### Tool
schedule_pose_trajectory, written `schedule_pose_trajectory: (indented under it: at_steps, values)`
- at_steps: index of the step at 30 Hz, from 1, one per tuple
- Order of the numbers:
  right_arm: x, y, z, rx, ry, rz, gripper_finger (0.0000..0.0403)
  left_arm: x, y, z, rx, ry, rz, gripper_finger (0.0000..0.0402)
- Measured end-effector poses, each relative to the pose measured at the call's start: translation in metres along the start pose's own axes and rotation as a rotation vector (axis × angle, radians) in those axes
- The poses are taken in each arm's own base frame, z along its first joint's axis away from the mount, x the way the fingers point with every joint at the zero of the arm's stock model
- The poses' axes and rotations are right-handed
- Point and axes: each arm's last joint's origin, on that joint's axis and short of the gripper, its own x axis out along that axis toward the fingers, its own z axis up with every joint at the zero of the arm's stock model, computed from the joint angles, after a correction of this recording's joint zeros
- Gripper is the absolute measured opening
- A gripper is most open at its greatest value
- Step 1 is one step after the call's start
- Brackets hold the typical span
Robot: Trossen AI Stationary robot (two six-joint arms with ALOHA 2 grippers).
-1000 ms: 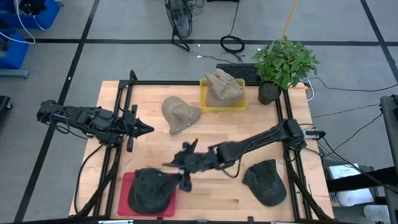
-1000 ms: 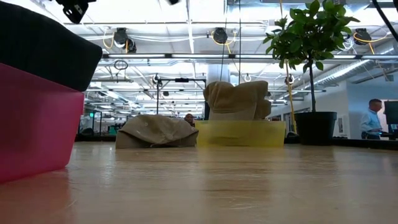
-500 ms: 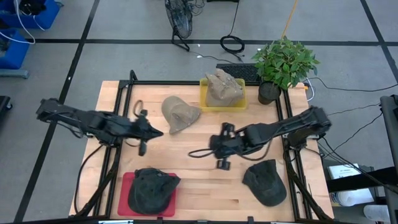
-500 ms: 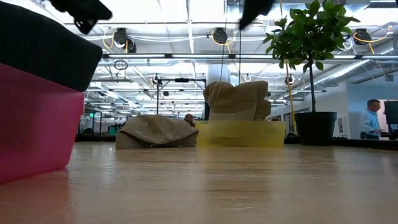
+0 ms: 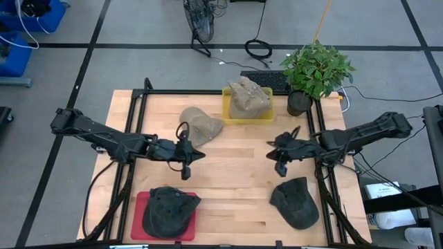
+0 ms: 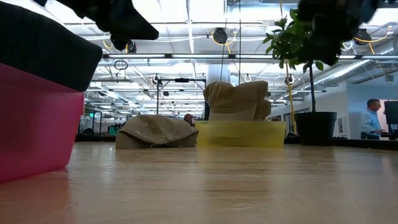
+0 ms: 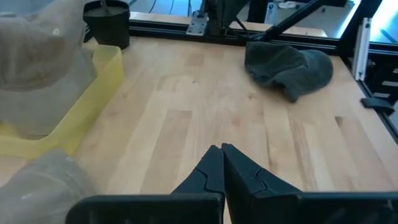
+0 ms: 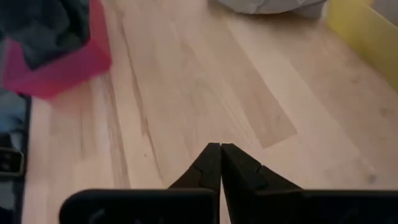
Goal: Pick & Place hat
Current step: Put the brown cap into the yellow bin
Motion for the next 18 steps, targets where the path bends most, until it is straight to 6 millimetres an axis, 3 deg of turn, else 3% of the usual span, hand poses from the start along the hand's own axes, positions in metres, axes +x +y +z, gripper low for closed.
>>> schedule_pose_trajectory:
  at_steps: [7,18]
  values:
    - [0.003,-0.023,-0.026,0.092,-0.219,0.133,0.0015,0.004,0.009,0.005,-0.034,-0.035,0.033,0.0009]
    - [0.017,-0.040,-0.035,0.159,-0.382,0.175,0.0006,0.010,0.047,0.014,-0.106,-0.086,0.164,0.0100]
